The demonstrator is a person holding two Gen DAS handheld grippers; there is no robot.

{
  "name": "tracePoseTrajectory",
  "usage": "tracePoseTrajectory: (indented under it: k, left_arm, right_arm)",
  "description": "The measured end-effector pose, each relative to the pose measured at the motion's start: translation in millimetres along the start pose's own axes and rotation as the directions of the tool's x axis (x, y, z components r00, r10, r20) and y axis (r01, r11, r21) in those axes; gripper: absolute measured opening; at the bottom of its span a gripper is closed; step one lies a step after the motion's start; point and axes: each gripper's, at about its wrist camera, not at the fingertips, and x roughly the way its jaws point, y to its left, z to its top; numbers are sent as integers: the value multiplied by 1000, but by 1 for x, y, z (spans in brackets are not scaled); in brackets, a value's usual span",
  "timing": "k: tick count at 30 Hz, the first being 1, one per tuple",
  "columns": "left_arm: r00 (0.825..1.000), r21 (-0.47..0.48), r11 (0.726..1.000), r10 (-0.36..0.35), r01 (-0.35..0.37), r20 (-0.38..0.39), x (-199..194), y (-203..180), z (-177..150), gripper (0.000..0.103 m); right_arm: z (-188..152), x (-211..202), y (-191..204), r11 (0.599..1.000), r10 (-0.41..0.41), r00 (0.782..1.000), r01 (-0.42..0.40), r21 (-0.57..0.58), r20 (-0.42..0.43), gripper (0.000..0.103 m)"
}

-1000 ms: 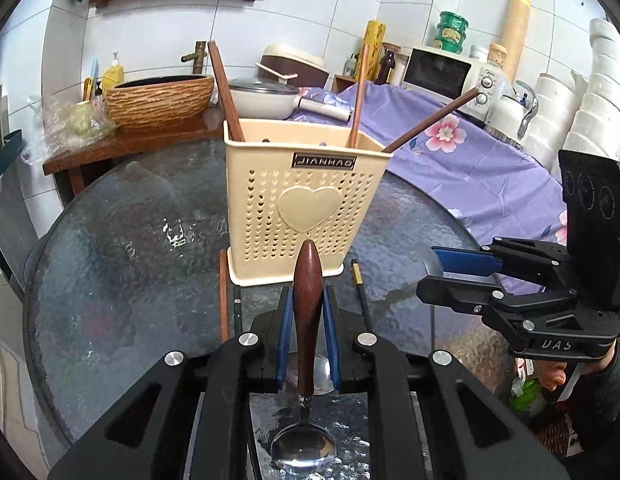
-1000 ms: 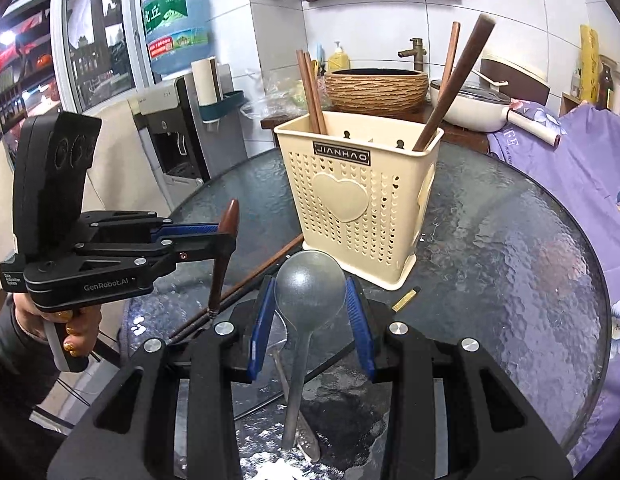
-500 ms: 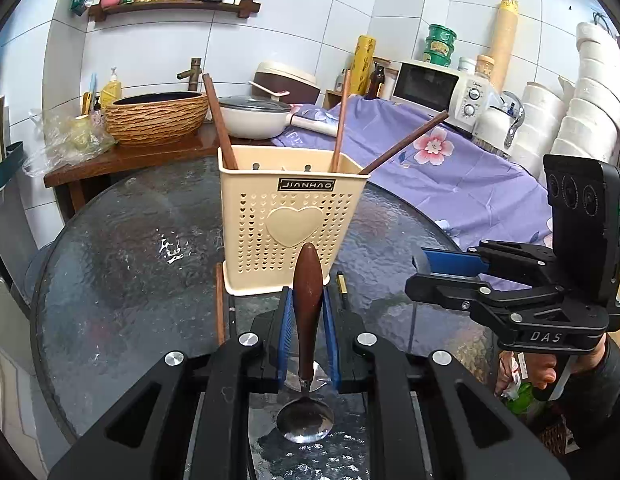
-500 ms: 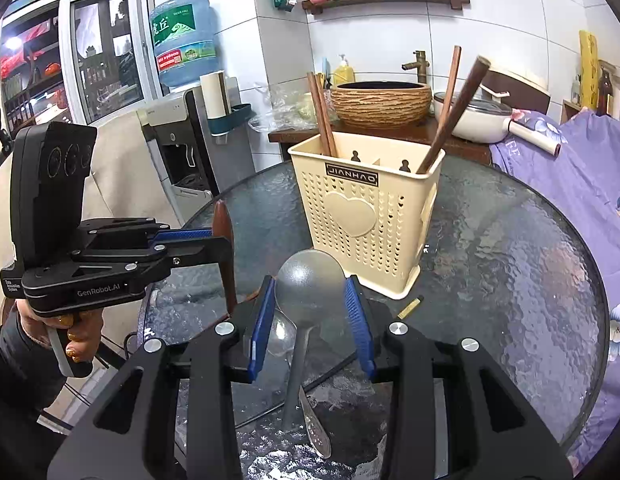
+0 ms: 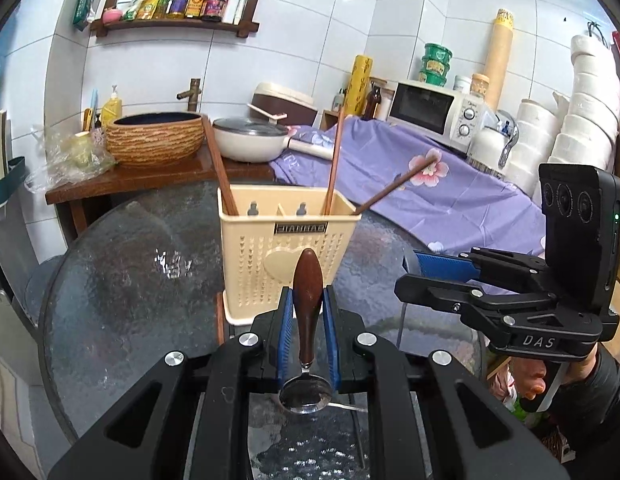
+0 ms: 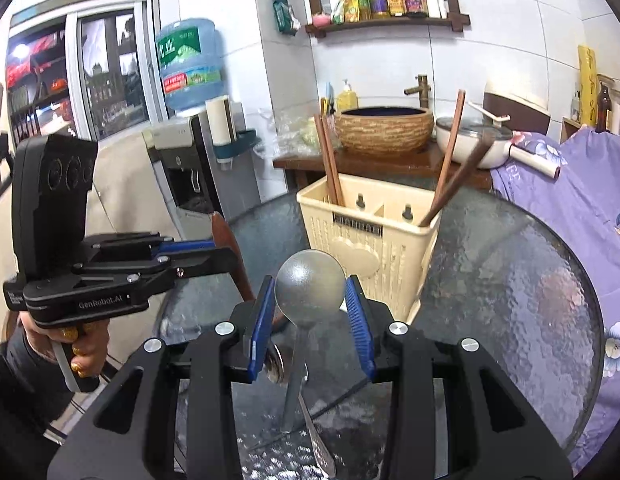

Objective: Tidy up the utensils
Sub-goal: 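Lift the left tool's spoon over the holder while the right tool carries its spoon, then lower both spoons into the cream holder and open both tools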

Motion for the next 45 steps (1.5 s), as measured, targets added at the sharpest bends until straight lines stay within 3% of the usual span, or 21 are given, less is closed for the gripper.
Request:
tracePoseTrajectory:
  k: [12,16,18,21,23,27,35,38,45]
  left_arm:
    - [988,19,999,30,-33,152,-30,-7,87,15]
    - [978,-6,998,70,-70,197,-26,-2,122,15]
    - [975,-16,996,85,-83,203,-19,0,133,15]
    - [972,-39,994,112,-106,206,-2,4,145,15]
    - [969,-53,991,133,-124,207,9,6,147,15]
    - [963,-58,983,180,-172,201,29,10,142,15]
    - [962,-38,975,222,-218,158,55,14,119,15]
    - [965,-50,975,223,-219,134,63,19,109,15]
    - [968,-77,970,235,-229,84,77,32,94,15]
  right_arm:
    - [89,-13,-10,996,-87,986,90,-11,145,37]
    - [120,-15,-14,982,-189,954,190,19,231,37]
    - [130,-13,-12,963,-267,925,267,34,271,37]
    - [137,-1,-9,940,-338,897,337,55,283,37]
    - [136,11,-7,917,-396,875,393,68,279,37]
    - [125,39,-7,892,-449,858,448,65,247,37]
    - [91,71,-14,886,-461,868,462,38,185,37]
    - [82,72,-5,872,-476,852,490,-14,217,37]
    - [79,77,3,856,-481,852,507,-97,208,37]
